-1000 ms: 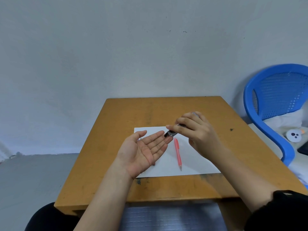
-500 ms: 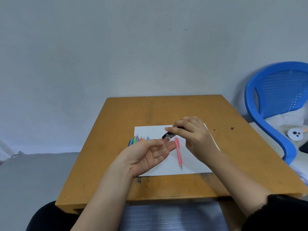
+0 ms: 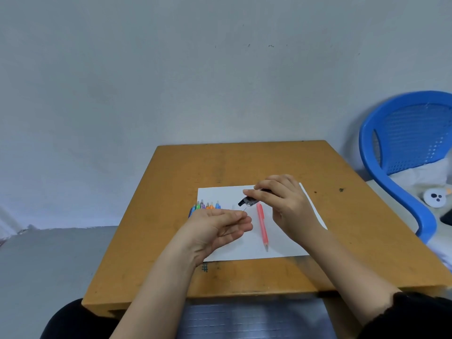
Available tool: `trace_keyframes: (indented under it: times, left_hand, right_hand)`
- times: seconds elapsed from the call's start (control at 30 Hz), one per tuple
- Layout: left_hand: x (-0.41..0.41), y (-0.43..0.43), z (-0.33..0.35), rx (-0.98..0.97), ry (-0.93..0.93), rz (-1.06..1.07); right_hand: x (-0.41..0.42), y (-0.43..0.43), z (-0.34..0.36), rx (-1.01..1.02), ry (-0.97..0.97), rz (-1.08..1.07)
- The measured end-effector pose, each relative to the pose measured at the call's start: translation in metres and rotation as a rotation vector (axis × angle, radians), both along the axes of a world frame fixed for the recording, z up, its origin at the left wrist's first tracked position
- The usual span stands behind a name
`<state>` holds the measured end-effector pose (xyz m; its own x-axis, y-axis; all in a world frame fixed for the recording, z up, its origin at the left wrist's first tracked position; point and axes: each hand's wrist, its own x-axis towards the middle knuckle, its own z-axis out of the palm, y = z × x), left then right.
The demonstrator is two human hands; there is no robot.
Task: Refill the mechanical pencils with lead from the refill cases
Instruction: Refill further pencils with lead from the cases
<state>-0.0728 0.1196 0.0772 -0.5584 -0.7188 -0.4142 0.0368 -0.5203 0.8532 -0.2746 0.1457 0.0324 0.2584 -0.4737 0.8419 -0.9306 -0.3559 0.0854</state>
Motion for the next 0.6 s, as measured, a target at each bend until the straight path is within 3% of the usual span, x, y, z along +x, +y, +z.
trace_keyframes:
  times: [0.2, 0.6]
  left_hand:
    - [0.002, -0.001, -0.007, -0.406, -0.148, 0.159]
    - [0.017, -0.033, -0.058, -1.276, -0.594, 0.469]
  right_hand:
    - [0.006, 0.000, -0.001, 0.005, -0.100, -0.100]
    - [0.031, -0.003, 0.002, 0.405, -0.495, 0.008]
